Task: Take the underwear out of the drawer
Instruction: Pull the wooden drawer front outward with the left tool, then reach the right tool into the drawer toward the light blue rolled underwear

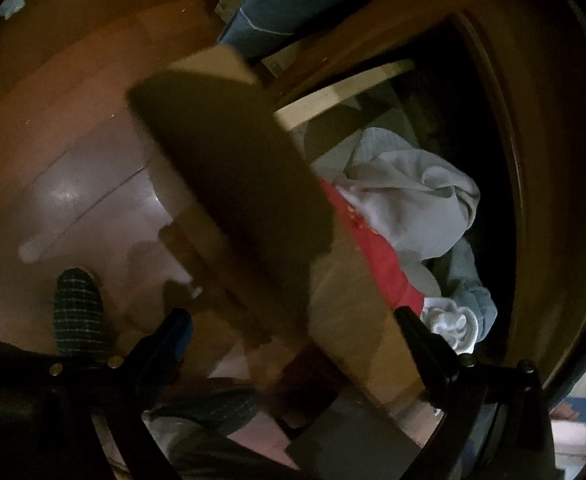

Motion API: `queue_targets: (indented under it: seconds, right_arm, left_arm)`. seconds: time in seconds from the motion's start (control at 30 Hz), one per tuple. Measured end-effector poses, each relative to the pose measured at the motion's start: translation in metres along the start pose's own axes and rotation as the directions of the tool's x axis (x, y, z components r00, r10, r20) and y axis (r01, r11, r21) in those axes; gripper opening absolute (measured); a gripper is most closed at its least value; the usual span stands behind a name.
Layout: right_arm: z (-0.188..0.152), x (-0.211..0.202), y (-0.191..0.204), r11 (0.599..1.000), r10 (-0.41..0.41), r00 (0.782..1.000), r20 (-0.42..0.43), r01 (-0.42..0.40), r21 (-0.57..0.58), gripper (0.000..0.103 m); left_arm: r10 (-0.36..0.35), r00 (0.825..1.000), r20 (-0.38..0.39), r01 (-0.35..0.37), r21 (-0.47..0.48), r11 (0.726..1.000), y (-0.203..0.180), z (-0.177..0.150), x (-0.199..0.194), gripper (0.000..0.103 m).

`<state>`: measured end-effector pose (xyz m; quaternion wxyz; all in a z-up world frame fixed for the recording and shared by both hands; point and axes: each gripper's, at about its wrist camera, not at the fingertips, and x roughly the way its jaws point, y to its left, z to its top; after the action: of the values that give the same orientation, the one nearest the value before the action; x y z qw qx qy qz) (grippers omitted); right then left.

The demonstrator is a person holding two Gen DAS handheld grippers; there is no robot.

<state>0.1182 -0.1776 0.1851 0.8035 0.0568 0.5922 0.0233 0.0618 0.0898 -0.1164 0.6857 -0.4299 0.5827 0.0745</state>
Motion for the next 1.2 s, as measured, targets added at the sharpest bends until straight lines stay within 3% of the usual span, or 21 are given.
queue_targets:
  seconds: [0.27, 0.67, 0.77, 0.93, 1.2]
  right_arm:
    - [0.001, 0.004, 0.001, 1.000, 0.008, 1.000, -0.016, -0.008, -0.014, 0.103]
    - [0.001, 0.017, 0.013, 0.997, 0.001, 0.997, -0.076, -0.006, -0.070, 0.103]
    - [0.001, 0.022, 0.018, 0.995, -0.010, 0.995, -0.095, 0.000, -0.098, 0.103]
    - [0.000, 0.029, 0.028, 0.990, -0.031, 0.992, -0.122, 0.013, -0.142, 0.103]
    - [0.003, 0.045, 0.052, 0.974, -0.075, 0.989, -0.127, 0.046, -0.220, 0.101]
  left_arm:
    - [0.066, 0.998, -0.016, -0.066, 0.044, 0.997, 0.005, -0.017, -0.021, 0.103]
    - [0.250, 0.968, -0.024, -0.246, 0.109, 0.963, -0.003, -0.025, -0.046, 0.103]
    - [0.330, 0.944, 0.022, -0.328, 0.193, 0.925, -0.020, -0.024, -0.050, 0.103]
    - [0.452, 0.883, 0.124, -0.467, 0.313, 0.827, -0.042, -0.020, -0.056, 0.101]
    - [0.411, 0.867, 0.283, -0.498, 0.446, 0.744, -0.070, -0.031, -0.091, 0.100]
